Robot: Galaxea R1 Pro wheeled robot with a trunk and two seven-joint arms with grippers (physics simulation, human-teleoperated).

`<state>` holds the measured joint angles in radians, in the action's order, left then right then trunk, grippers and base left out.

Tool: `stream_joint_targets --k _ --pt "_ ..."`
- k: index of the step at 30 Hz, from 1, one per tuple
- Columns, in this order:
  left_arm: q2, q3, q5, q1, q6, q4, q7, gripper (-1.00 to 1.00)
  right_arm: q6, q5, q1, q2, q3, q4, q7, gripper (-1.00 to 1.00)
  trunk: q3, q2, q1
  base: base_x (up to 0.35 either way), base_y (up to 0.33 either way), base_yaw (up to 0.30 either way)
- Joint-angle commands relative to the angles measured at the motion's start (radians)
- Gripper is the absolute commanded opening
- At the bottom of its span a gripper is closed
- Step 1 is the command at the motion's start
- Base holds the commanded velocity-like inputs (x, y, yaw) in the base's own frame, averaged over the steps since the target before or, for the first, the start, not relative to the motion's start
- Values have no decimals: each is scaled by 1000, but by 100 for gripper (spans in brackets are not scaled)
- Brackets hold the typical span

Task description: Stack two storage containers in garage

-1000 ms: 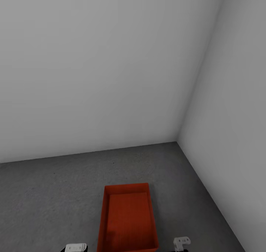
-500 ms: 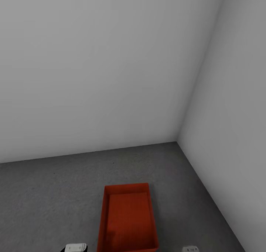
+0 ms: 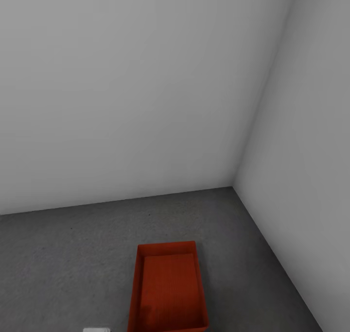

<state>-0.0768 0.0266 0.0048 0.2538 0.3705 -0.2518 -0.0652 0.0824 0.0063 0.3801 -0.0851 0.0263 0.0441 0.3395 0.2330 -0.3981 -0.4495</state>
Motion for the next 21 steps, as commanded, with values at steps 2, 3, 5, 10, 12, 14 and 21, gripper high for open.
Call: stream_joint_targets --k 2,3,5,10,12,14,21 --pt "-1 -5 0 1 -2 17 -7 100 9 1 -6 0 3 4 0 100 2 -2 -1 0 0 0" --pt "-1 -13 -2 1 -8 23 -7 100 10 1 -10 0 3 4 -3 100 2 -2 -1 0 0 0" --pt "-1 -40 -10 1 -32 32 -8 100 11 1 -16 0 3 4 -12 100 2 -2 -1 0 0 0" --pt "-1 -132 -36 1 -204 44 -6 100 11 2 -26 3 3 5 -98 100 2 -2 -1 0 0 0" --pt "-1 -143 -38 1 -243 46 -5 100 10 2 -27 4 3 5 -125 100 2 -2 -1 0 0 0" --pt "-1 -149 -40 1 -270 46 -4 100 10 2 -28 4 3 5 -146 100 2 -2 -1 0 0 0" --pt "-1 -160 -43 1 -309 48 -3 100 8 3 -29 5 3 5 -180 100 2 -2 -1 0 0 0"
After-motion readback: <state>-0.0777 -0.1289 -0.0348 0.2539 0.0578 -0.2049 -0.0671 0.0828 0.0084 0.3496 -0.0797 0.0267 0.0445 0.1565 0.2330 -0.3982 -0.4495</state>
